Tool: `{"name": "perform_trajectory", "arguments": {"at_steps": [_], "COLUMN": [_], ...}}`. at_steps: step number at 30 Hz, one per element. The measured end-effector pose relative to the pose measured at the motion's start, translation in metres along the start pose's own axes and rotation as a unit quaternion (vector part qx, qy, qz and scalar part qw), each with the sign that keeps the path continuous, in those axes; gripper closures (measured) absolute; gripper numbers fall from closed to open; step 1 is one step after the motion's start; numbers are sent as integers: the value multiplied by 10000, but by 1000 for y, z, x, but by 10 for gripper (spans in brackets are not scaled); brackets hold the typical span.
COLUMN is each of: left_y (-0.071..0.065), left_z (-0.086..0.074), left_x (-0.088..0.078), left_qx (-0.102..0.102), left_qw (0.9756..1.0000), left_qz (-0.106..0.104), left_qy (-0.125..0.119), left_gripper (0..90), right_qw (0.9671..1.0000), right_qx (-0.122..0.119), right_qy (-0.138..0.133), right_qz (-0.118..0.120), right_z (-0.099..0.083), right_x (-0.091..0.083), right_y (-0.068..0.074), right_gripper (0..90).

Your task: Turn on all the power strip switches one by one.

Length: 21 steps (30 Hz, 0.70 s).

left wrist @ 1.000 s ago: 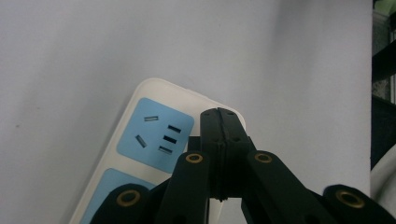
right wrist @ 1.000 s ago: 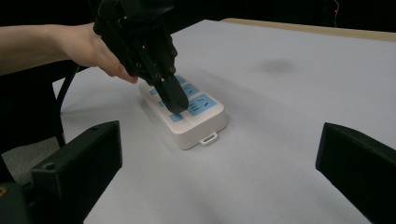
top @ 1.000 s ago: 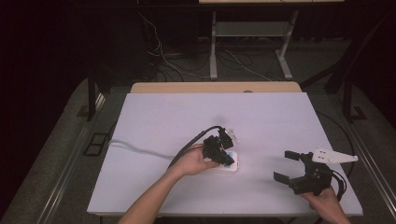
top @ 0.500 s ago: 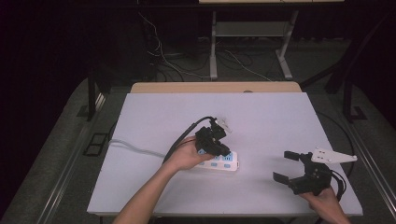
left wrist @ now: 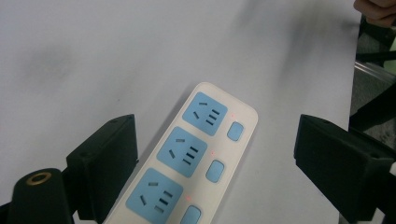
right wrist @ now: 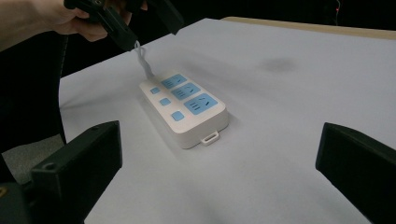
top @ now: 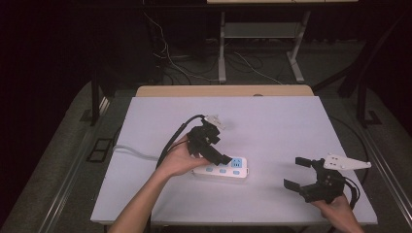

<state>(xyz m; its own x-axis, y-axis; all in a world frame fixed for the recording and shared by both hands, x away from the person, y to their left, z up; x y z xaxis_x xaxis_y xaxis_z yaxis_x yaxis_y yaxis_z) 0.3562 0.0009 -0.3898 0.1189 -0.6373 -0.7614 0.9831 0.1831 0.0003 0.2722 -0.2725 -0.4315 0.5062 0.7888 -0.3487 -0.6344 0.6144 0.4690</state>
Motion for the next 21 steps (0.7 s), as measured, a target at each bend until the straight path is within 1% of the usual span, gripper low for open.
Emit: {"name": "perform_trajectory", "arguments": {"at_steps": [1,3,5,6,7,12,16,18,21], "left_y": [0,-2,-4,-4,-4,-5,-8,-9,-11], "left_z": [-2,-5,-8,-10,-13,-31,-44,-51,-62], "left_x": [-2,-6,-11,-14,-17,-25,-32,-34,-38], "left_qx": [8,-5,-14,-57,-80,-195,-320,-376,-488], "left_qw": [10000,9999,9996,9993,9991,9983,9967,9957,9935], "left_qz": [6,89,151,203,260,391,509,618,746], "left_qy": [-20,-65,-220,-293,-324,-391,-538,-579,-711], "left_gripper": [92,0,0,0,0,0,0,0,0], "right_qw": [10000,10000,10000,10000,10000,10000,10000,10000,10000], "right_qx": [0,2,-2,-4,-2,5,3,7,-10], "right_qy": [0,-1,-2,-5,-6,5,12,17,20], "right_qz": [0,1,0,-1,-5,-5,-8,-8,-3], "right_z": [0,0,0,0,0,0,0,-1,-1], "right_x": [0,0,0,0,0,1,1,1,2], "right_y": [0,0,0,0,0,0,1,1,1], "right_gripper": [5,4,4,4,4,4,4,5,4]}}
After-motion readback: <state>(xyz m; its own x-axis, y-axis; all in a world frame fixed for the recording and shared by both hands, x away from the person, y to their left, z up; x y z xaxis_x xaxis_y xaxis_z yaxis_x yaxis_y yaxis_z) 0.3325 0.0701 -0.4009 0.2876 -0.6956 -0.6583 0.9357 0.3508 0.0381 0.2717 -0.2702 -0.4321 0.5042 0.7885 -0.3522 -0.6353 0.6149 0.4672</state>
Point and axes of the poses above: each handheld gripper's, and its own axes: x roughly forward along the jaws, z roughly out of its top, y roughly to its left, the point moved 6 cm from there along x, roughly forward along the jaws, and after that the axes turned 15 degrees about x, right-handed, at the moved point
